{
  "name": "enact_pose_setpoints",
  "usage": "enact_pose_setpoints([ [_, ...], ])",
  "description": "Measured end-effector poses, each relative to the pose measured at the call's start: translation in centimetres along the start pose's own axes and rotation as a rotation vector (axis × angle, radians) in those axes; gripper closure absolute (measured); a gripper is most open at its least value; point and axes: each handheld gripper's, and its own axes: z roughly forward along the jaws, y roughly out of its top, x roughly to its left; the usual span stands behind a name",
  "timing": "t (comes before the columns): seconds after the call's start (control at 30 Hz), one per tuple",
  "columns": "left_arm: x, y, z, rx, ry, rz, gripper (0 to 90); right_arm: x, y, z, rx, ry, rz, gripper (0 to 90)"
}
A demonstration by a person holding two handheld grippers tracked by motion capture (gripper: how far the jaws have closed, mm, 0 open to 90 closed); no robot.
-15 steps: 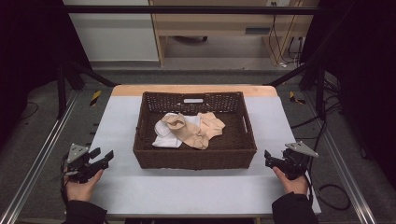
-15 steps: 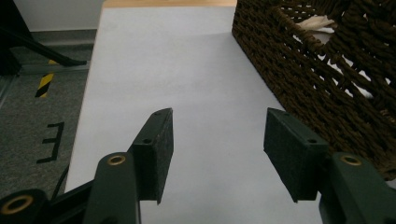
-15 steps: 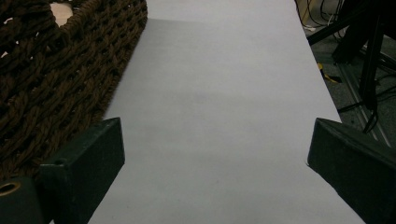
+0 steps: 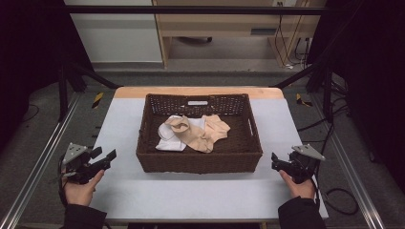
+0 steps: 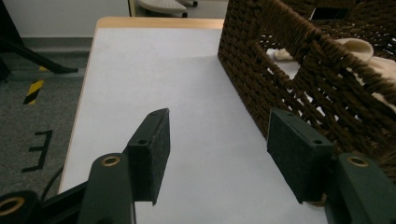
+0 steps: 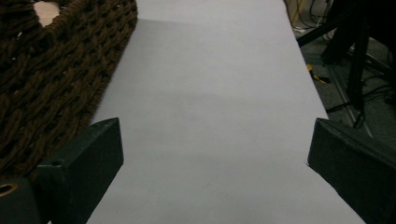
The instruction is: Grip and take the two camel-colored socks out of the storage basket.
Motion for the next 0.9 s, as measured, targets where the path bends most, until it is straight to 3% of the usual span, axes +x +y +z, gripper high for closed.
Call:
enact_pose_setpoints([
  [0.13,-0.6,0.7,-0.2,-0.017,-0.009,0.013,38.6,0.1,0.0,0.0,0.003,0.017,0.024,3.7],
  [0.27,-0.9,1.4,-0.1,-0.019,-0.019,0.022,38.0,0.3,-0.1,-0.1,-0.001,0.012,-0.003,3.6],
  [0.4,-1.3,3.3,0.3,-0.05,-0.062,-0.005,38.0,0.1,-0.1,-0.3,-0.006,0.012,0.007,3.6],
  [0.73,-2.8,6.5,0.5,-0.092,-0.076,0.013,37.2,0.0,0.0,-0.7,-0.021,0.02,0.012,3.4],
  [0.9,-3.9,8.1,1.3,-0.103,-0.102,0.021,36.9,-0.1,0.0,-0.7,-0.021,0.017,0.011,3.3],
])
